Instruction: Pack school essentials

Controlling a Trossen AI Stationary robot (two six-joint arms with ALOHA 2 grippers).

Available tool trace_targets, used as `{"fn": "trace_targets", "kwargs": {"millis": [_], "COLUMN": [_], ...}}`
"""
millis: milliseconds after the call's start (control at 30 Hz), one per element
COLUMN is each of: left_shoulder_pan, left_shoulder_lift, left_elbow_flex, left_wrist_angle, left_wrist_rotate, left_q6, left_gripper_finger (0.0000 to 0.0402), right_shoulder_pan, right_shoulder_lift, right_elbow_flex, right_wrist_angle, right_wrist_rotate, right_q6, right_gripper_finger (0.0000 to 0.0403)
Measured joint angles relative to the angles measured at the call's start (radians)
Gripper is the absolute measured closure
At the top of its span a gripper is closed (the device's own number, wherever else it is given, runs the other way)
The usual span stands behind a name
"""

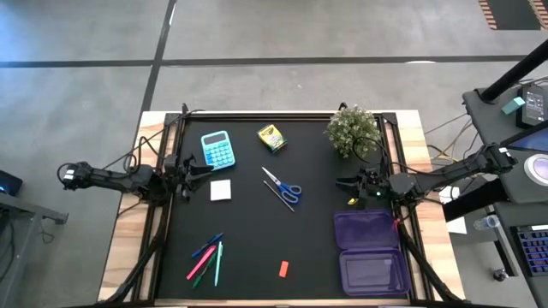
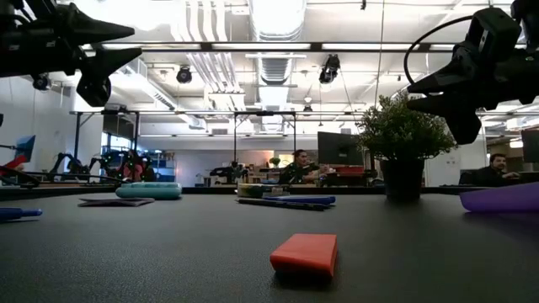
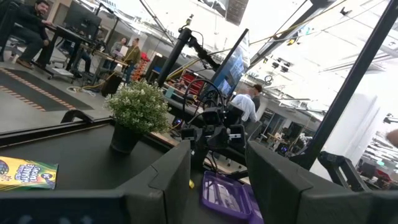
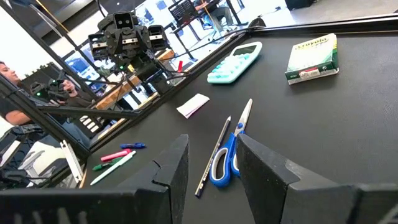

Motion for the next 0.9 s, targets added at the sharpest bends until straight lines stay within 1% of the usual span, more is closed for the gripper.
{"fn": "trace_targets", "kwargs": {"millis": [767,900], "left_shoulder_pan": [0.0,0.0], "left_shoulder_lift": [0.0,0.0], "left_elbow_flex": [0.0,0.0], "left_wrist_angle": [0.033,0.026], "left_wrist_rotate": [-0.002,-0.004], "left_q6": [-0.003,0.015], "left_gripper_finger": [0.0262,0.0262], "right_shoulder_pan": [0.0,0.0], "right_shoulder_lift": [0.0,0.0], "right_elbow_flex": [0.0,0.0], "right_wrist_angle": [0.0,0.0], "right_wrist_rotate": [0.0,0.0], "right_q6": [0.0,0.0], "right_gripper_finger": [0.028,0.028]}}
